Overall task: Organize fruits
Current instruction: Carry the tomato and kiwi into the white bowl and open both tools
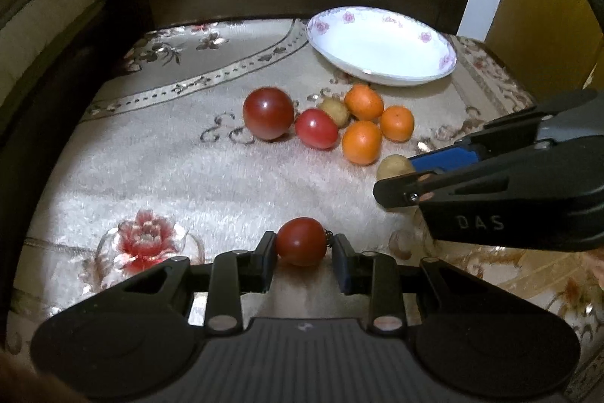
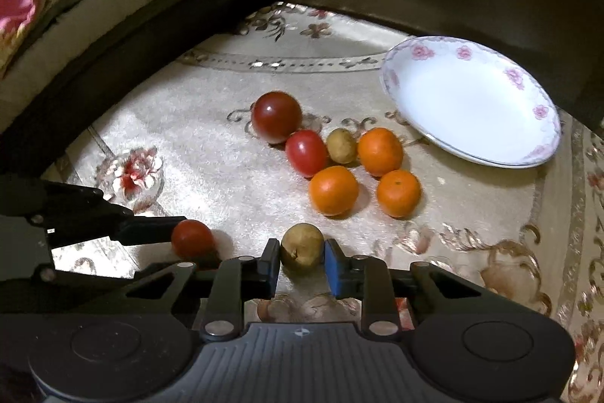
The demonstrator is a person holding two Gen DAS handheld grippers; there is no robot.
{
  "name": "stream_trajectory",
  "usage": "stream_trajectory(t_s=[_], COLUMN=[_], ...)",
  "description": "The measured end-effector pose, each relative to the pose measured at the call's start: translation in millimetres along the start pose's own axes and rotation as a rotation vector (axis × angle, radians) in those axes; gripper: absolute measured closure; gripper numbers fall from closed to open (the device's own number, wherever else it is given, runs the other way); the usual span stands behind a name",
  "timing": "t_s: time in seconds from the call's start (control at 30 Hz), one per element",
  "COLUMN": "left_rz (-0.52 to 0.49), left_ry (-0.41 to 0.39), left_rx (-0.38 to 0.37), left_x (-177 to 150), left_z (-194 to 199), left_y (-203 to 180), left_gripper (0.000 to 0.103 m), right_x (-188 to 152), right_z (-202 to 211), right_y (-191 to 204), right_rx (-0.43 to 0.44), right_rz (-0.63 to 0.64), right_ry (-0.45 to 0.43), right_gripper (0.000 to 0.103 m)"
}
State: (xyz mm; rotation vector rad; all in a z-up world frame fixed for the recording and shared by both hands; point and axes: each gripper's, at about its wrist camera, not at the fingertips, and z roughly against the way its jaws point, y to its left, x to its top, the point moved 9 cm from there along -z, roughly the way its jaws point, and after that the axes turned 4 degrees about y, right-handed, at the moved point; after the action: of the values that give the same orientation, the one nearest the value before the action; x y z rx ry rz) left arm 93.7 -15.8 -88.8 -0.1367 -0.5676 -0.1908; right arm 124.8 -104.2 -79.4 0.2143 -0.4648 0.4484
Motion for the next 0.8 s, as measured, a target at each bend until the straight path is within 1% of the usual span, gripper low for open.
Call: stream_trajectory(t_s=[0.13,0.33,0.5,0.63,0.8], left_rz=[-0.014,-0.074,-0.103,-0.14,-0.151], left_ry=[-0.021,-0.05,-0.07,-0.087,-0.085], left_rx=[0.0,-0.006,-0.041,-0.048,-0.066], left_x=[14,50,85,110,129], left_z=[6,8,-3,-16,-37], left_y=[-6,-15,-30,-42,-51], left_gripper=[0.065,0.065,0.065,0.065,0.065], right_x=[7,21,35,51,59], right_z=[14,29,35,34,27], right_y=[-4,-21,-47,-71,-100], right_rx=[0.004,-0.012,-0.052,-0.09,-0.125], right_rz=[-0.013,-0.053,-0.103,-0.136,-0.17], right_ry=[-0.039,-0.091,-0.118,-0.139,-0.144], right_gripper=[0.081,0.081,0.081,0.081,0.081])
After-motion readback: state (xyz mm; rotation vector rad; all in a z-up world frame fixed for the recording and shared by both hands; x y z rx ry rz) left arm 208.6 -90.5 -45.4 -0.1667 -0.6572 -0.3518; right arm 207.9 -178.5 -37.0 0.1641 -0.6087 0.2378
